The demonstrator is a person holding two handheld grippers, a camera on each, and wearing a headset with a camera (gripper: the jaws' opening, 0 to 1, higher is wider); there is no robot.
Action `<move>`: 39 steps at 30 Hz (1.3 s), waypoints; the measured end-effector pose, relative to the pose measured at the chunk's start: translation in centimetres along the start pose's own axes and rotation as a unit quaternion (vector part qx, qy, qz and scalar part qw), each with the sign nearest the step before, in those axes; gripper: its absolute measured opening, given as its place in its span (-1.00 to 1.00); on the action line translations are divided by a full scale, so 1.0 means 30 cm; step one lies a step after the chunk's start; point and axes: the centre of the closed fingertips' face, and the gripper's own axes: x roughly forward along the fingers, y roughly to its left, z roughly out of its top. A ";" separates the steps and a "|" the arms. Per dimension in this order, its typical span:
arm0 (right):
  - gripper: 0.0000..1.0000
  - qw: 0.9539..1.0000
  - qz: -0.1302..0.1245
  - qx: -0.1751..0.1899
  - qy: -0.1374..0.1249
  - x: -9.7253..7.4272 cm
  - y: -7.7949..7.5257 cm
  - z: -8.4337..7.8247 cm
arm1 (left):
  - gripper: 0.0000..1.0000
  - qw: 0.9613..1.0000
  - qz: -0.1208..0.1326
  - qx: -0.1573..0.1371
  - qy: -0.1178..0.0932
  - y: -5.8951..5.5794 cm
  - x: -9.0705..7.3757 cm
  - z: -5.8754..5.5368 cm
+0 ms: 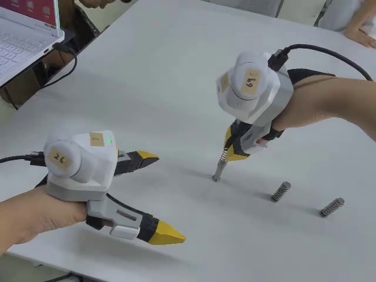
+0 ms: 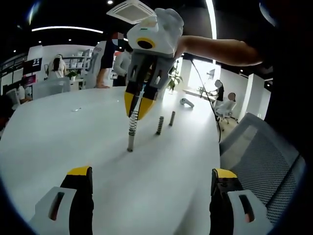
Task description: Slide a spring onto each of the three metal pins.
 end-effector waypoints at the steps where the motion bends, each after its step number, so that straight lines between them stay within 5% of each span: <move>1: -0.86 1.000 0.001 0.000 0.000 0.005 0.002 -0.003 | 0.97 1.000 0.000 0.000 0.000 0.000 0.000 -0.001; 39: -0.86 1.000 0.021 0.005 0.016 0.112 0.024 -0.025 | 0.94 1.000 -0.004 -0.001 0.001 0.006 0.006 0.000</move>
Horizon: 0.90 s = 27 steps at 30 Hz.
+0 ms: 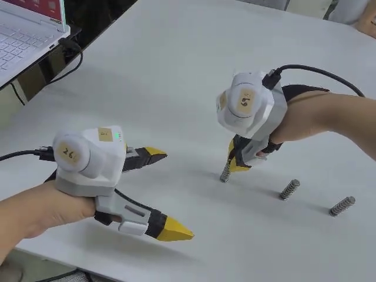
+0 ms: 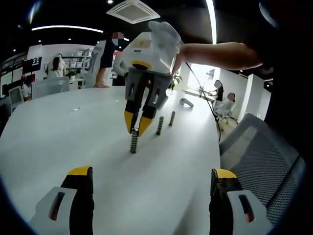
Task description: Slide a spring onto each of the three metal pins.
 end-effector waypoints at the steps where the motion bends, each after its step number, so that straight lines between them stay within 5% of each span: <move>1: -0.86 1.000 0.001 0.001 0.000 0.001 0.000 -0.001 | 0.94 1.000 0.000 0.000 0.000 0.000 0.000 0.000; 27: -0.84 1.000 0.000 0.004 -0.005 0.022 -0.009 -0.011 | 0.93 1.000 -0.001 0.000 0.001 -0.005 0.001 0.006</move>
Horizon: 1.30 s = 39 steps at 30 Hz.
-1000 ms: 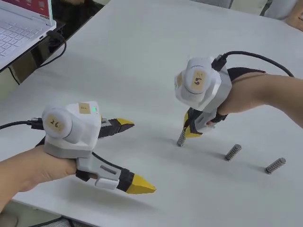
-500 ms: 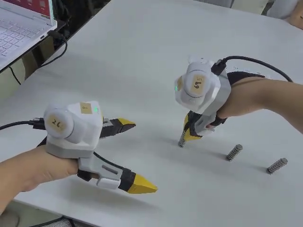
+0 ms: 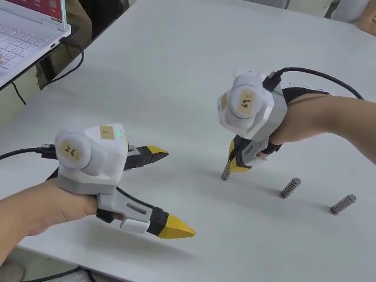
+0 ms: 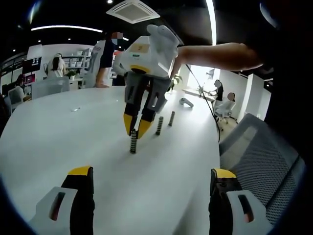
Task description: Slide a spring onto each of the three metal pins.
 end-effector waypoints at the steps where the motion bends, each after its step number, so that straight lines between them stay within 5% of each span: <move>1: -0.84 1.000 0.000 0.000 -0.001 0.000 0.000 0.000 | 0.93 1.000 0.001 0.000 0.000 0.000 0.000 0.000; 39: -0.63 0.999 0.004 0.027 -0.046 -0.043 0.014 0.029 | 0.92 1.000 0.004 0.009 -0.001 -0.009 0.006 0.038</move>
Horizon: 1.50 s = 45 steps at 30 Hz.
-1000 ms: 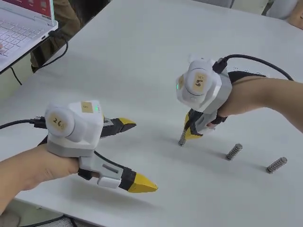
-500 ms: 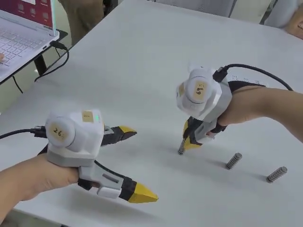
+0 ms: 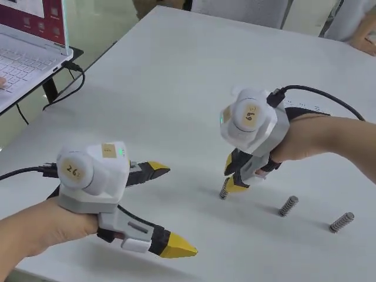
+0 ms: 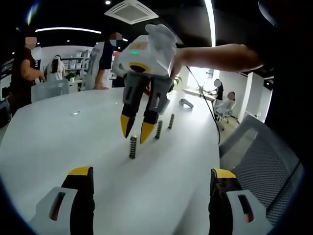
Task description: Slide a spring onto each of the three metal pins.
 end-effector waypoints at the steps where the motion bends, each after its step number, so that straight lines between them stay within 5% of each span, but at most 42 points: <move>1: -0.61 1.000 -0.001 0.001 -0.002 -0.002 0.001 0.001 | 0.92 1.000 0.000 0.000 0.000 -0.001 0.000 0.002; 18: -0.34 0.998 -0.019 0.030 -0.059 -0.039 0.045 0.010 | 0.93 1.000 0.001 0.009 0.001 -0.020 0.011 0.038; 25: -0.20 0.993 -0.039 0.051 -0.098 -0.071 0.050 0.002 | 0.94 1.000 -0.002 0.014 0.002 -0.037 0.028 0.056; 31: -0.01 0.983 -0.067 0.078 -0.152 -0.117 0.062 -0.006 | 0.96 1.000 -0.001 0.018 0.000 -0.041 0.040 0.073; 38: 0.24 0.971 -0.093 0.115 -0.190 -0.161 0.076 -0.078 | 0.96 1.000 -0.001 0.020 -0.004 -0.055 0.070 0.095; 45: 0.40 0.949 -0.125 0.149 -0.249 -0.227 0.098 -0.119 | 0.96 1.000 0.001 0.017 -0.007 -0.070 0.092 0.108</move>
